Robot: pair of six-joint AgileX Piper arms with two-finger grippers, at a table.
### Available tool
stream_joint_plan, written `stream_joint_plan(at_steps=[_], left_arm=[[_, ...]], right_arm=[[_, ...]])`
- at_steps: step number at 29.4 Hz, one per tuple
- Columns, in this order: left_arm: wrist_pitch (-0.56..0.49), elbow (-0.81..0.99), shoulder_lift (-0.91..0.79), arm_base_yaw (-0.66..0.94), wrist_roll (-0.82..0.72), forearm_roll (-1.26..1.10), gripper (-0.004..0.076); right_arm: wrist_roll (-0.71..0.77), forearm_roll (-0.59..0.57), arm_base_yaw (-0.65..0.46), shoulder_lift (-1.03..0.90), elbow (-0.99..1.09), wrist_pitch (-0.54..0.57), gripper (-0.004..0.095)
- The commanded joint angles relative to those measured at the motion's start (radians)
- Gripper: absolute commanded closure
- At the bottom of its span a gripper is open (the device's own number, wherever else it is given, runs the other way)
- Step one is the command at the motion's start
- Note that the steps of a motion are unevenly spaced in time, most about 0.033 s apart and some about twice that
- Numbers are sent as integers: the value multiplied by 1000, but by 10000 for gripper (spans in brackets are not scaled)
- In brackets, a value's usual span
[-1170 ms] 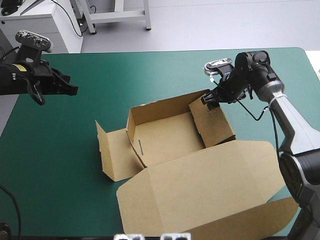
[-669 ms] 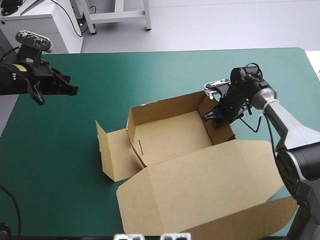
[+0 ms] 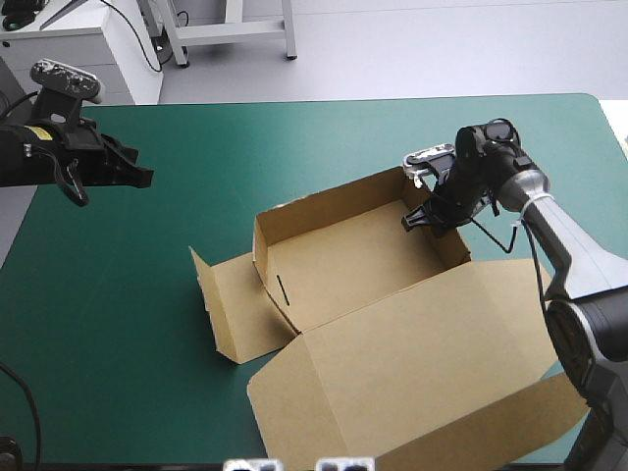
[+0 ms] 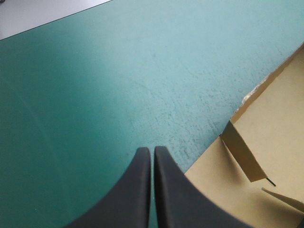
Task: Fold the box
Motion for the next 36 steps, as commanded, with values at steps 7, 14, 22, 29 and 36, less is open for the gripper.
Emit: stream_joint_plan(at_steps=[7,14,22,29,36], left_arm=[[-16,6,-29,1,-18,82,717],[-110,146,-29,1,-18,103,717],[-347,388,-29,1,-18,64,717],[-561,582,-29,1,40,-244,717],[-501,639,-28,1,222,-575,717]], right_arm=[[-30,52,-105,-271,-43,26,928],[-77,190,-242,-385,-43,26,928],[-104,257,-282,-412,-43,26,928],[-104,255,-282,-412,-43,26,928],[-104,250,-282,-412,-43,17,928]])
